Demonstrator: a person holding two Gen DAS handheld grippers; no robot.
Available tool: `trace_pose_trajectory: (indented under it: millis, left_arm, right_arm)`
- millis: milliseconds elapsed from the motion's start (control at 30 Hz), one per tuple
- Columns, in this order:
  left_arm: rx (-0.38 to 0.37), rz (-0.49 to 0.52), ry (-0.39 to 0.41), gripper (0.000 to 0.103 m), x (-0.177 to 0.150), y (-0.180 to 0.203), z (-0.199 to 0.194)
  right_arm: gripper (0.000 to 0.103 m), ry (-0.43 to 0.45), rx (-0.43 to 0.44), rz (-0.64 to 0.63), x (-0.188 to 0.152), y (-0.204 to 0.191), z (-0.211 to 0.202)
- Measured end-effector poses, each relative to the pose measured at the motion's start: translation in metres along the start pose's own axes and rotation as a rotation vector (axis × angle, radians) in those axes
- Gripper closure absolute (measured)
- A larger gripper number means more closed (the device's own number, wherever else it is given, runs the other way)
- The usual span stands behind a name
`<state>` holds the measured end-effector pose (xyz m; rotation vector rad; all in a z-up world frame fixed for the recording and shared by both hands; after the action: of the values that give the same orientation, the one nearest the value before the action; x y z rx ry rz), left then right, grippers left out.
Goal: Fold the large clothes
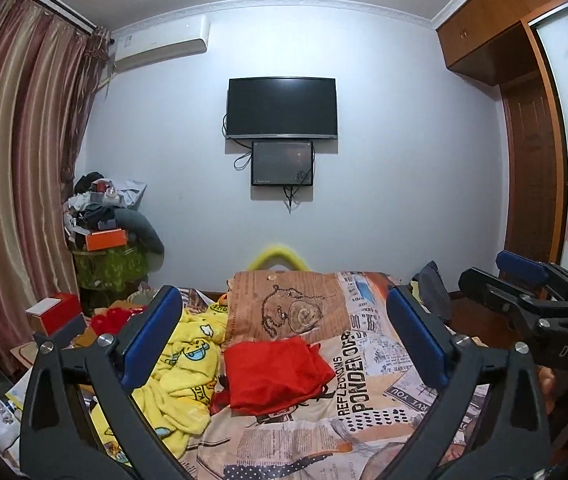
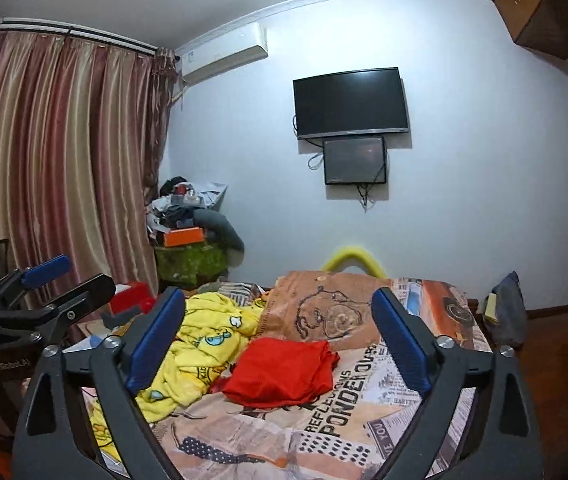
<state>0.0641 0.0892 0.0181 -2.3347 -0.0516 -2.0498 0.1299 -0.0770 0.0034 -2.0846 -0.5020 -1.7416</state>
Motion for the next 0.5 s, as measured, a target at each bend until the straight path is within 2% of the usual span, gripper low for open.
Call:
trace_pose_trajectory:
  millis: [500]
  left_arm:
    - [0.002,-0.014,-0.002,0.0,-0.0074,-0.0003,0.0026]
  right_arm:
    - [0.004,-0.015,-0.024,0.001,-0.0078,0.0058,-0.0068]
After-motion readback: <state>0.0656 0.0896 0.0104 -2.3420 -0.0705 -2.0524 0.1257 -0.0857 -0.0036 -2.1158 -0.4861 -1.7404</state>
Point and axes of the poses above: each gripper's, at about its wrist camera, not at the fingertips, and z roughly the way its jaws point, y to its right, x to its top, the point moved 3 cm from there along z, roughly the way its jaws point, and after that the axes turned 6 degrees about -x, right-handed, at the moved point
